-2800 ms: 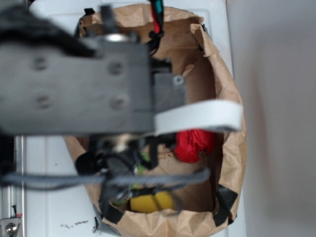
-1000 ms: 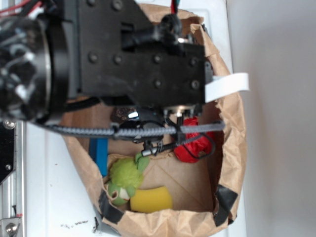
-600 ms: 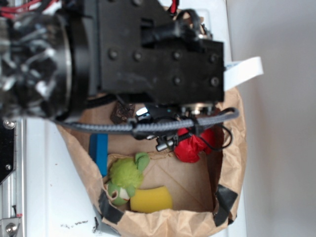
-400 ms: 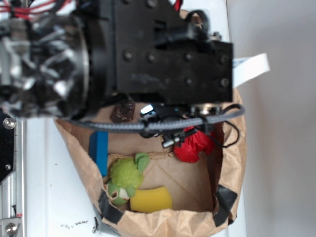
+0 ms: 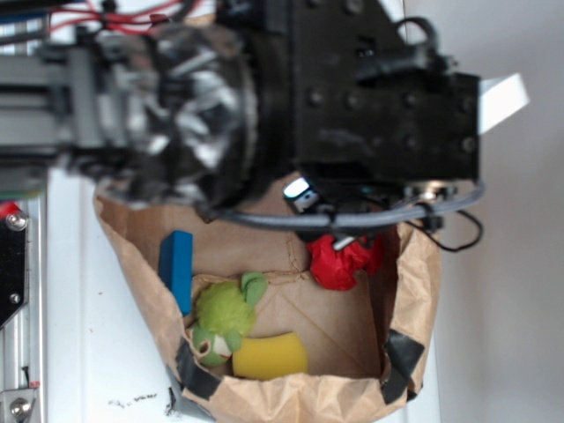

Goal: Grab the blue cloth.

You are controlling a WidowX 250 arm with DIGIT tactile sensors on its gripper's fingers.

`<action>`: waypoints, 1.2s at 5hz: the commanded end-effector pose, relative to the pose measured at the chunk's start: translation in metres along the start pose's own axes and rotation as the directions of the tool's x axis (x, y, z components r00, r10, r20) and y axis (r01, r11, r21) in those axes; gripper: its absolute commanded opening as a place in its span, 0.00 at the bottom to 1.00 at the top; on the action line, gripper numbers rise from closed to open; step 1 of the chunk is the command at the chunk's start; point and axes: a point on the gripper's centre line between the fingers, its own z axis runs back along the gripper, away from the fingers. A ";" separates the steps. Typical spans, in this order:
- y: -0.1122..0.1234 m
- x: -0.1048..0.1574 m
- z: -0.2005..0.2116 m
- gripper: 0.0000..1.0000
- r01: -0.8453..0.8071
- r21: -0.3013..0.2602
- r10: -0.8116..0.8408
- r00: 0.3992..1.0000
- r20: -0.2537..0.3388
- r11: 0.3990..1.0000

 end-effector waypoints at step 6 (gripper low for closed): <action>0.023 0.008 -0.029 1.00 -0.233 0.053 0.232 0.972 0.027 0.971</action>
